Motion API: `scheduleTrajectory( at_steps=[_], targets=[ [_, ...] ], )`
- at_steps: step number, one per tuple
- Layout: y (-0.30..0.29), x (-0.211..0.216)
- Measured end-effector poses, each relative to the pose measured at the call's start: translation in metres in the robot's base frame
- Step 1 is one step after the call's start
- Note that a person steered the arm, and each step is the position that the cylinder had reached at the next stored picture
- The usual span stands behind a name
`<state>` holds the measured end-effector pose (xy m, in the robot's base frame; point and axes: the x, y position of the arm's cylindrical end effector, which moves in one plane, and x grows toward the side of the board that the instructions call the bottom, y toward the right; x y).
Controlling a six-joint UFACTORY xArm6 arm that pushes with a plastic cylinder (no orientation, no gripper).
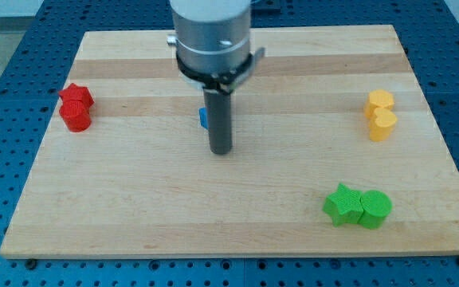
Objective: Push the blue triangle close to the blue cube
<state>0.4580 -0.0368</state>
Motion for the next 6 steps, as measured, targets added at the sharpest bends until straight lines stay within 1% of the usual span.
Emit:
scheduleTrajectory(
  at_steps=[2,3,4,5,6],
  targets=[
    [-0.016,-0.098],
    [-0.010,-0.102],
    [-0.010,-0.083],
    [-0.014,-0.102],
    [-0.014,-0.146]
  ],
)
